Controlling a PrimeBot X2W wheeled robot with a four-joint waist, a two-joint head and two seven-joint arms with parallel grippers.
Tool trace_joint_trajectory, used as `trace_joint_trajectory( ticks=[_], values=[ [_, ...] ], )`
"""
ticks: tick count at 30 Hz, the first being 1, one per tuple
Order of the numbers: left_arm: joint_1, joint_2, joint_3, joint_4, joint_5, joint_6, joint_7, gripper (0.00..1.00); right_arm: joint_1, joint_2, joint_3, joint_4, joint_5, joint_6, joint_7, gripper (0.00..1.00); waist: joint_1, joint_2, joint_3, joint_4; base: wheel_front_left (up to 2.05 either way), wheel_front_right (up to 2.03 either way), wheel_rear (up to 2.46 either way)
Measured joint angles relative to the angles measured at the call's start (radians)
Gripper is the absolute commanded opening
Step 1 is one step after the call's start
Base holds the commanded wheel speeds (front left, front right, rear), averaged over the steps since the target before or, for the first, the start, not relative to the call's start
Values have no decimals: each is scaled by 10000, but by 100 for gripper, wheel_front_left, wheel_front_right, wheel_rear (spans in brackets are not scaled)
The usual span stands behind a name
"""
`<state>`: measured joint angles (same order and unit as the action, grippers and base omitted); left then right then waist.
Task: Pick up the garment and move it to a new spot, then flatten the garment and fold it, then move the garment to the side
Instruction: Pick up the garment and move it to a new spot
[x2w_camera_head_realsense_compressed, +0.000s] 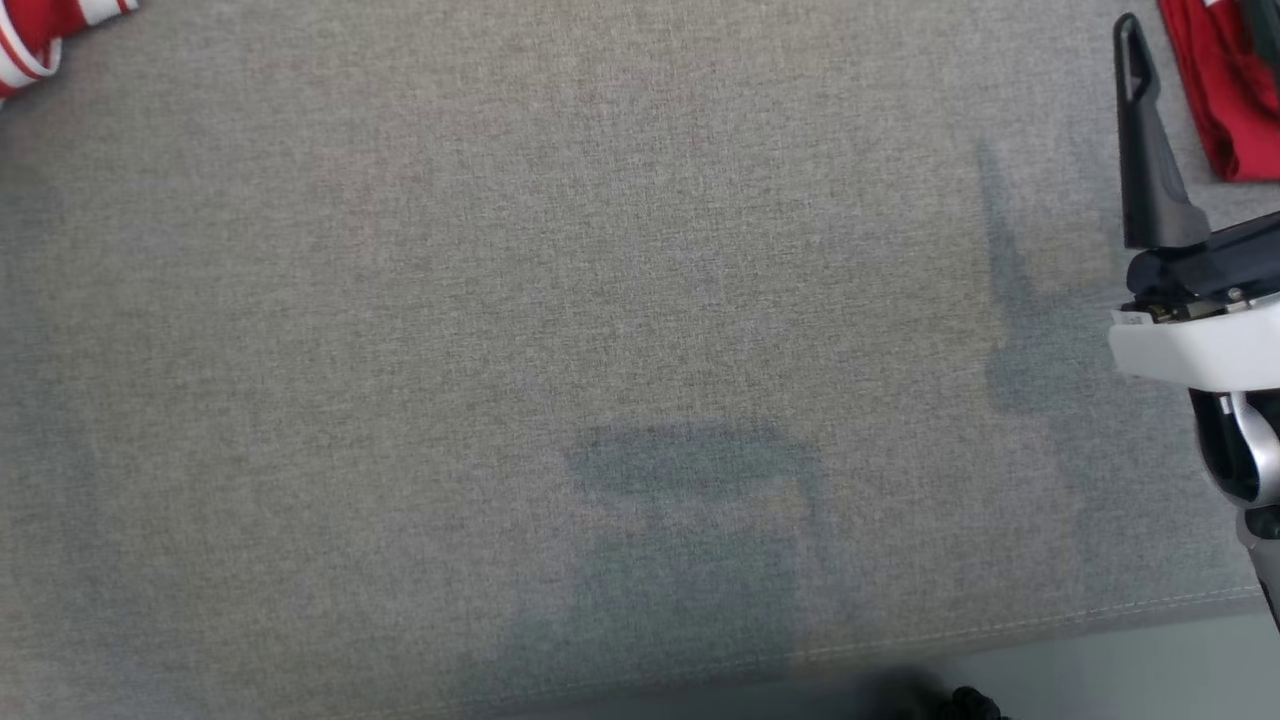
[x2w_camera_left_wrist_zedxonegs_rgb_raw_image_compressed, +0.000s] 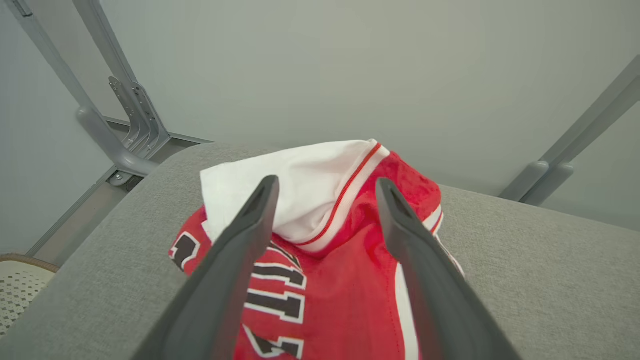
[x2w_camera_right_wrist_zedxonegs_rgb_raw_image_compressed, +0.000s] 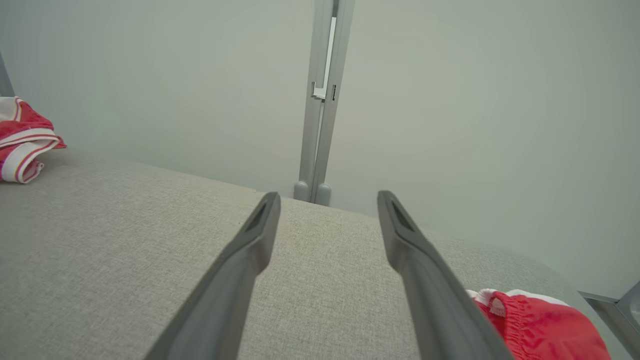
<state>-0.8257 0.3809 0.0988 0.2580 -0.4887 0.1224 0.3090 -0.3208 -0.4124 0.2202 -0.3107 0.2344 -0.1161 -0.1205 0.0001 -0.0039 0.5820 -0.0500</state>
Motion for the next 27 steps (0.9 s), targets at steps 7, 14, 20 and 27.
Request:
trace_joint_trajectory(
  ticks=[7,14,20,27],
  values=[
    [-529,-209,-276,393,2,-134,-23,100,-271,-38,-161,-330,-144,0,59,100,0,0,960,36,0,0,0],
    [-648,-199,-715,909,132,-435,-17,100,-400,-40,-163,-339,-173,0,59,100,1,0,1476,231,0,0,0],
    [-816,-161,-968,1235,284,-621,-27,0,-409,-19,-157,-334,-230,-2,58,100,1,0,1569,359,0,0,0],
    [-1074,-324,-1087,1532,345,-918,-803,0,-430,119,-128,2,-245,-4,-184,100,-1,0,1235,396,0,0,0]
  ],
)
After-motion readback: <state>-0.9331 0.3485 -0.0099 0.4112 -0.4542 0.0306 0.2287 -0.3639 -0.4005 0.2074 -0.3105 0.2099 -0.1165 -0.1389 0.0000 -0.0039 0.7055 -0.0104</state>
